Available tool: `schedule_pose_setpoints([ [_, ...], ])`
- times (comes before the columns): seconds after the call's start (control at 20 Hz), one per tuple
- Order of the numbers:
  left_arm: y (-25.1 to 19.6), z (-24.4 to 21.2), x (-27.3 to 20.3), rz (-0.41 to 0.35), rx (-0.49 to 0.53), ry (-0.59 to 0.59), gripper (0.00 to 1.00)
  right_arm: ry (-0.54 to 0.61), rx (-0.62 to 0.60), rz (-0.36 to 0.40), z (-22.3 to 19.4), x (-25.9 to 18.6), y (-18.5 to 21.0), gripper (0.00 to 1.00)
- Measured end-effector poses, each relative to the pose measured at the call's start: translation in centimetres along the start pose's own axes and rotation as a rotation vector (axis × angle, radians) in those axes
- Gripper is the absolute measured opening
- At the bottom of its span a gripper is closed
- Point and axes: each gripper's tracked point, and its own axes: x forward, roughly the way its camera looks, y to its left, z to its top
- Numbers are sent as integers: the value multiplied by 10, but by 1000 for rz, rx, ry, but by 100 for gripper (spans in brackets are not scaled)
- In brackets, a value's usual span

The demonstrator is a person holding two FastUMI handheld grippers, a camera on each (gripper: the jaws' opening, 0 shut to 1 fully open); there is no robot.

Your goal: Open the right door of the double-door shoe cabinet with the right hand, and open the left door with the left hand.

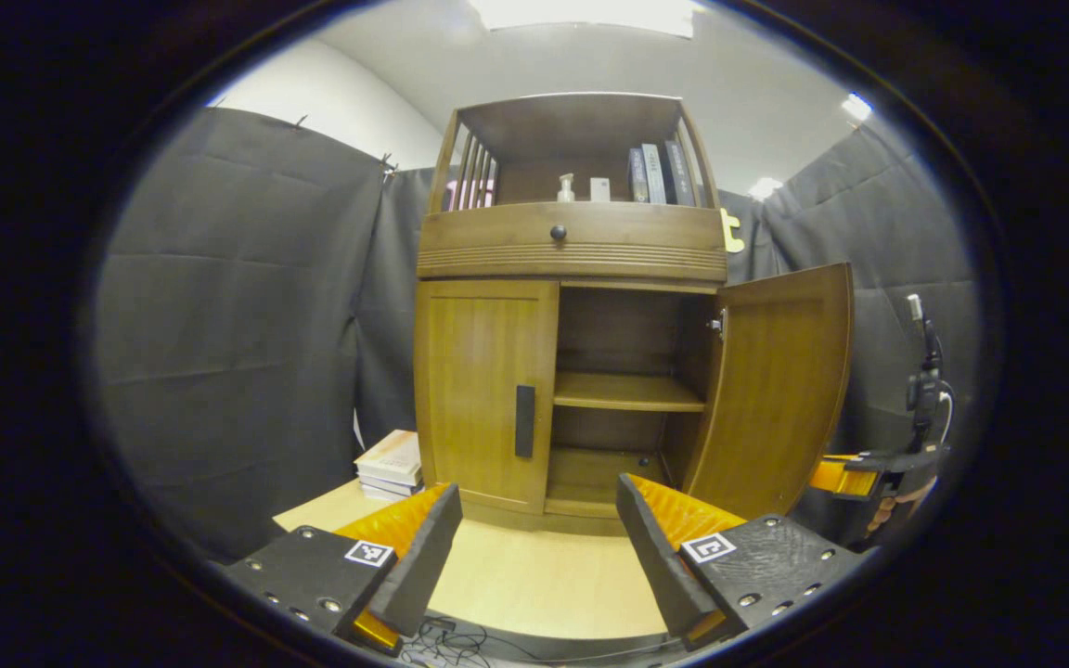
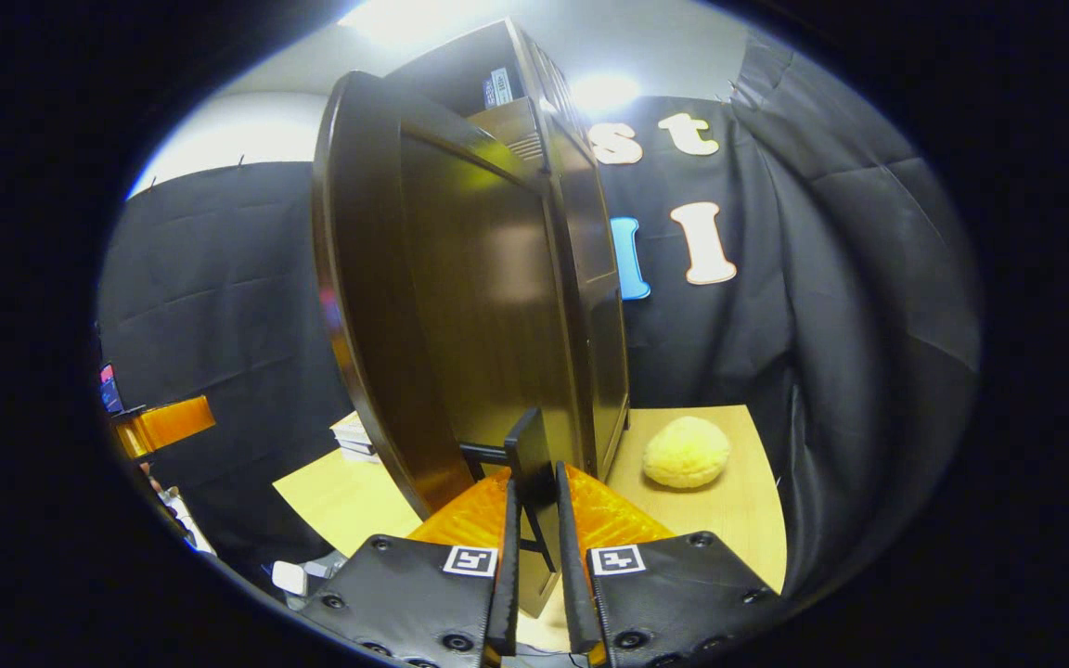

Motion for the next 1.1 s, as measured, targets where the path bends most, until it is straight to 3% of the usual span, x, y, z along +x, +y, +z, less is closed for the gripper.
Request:
schedule_pose_setpoints([
  [0.35, 3, 8, 30, -18, 35, 0, 99, -17, 82, -25, -6, -26, -3, 23],
  [0.45, 9, 9, 52, -23, 43, -1, 99, -31, 86, -75, -11, -41, -12, 23],
  [0.5, 12, 9, 66, -27, 42, -1, 99, -38, 82, -104, -13, -49, -17, 15],
  [0.55, 15, 10, 79, -35, 37, -8, 99, -42, 77, -142, -16, -57, -22, 23],
  [0.6, 17, 11, 94, -42, 32, -17, 99, -49, 78, -179, -18, -66, -27, 23],
  [0.65, 21, 12, 110, -48, 28, -23, 99, -57, 82, -218, -20, -73, -31, 14],
  [0.7, 26, 10, 125, -53, 27, -19, 99, -66, 94, -249, -19, -77, -33, 33],
  [0.75, 30, 7, 138, -64, 29, -16, 94, -75, 105, -269, -19, -81, -29, 30],
  [0.8, 32, 6, 151, -83, 31, -13, 99, -82, 109, -290, -16, -81, -26, 39],
  [1.0, 41, 7, 206, -155, 72, -11, 99, -97, 68, -390, -13, -85, -8, 98],
  [1.1, 43, 5, 232, -191, 109, -13, 99, -108, 52, -429, -8, -82, 7, 98],
])
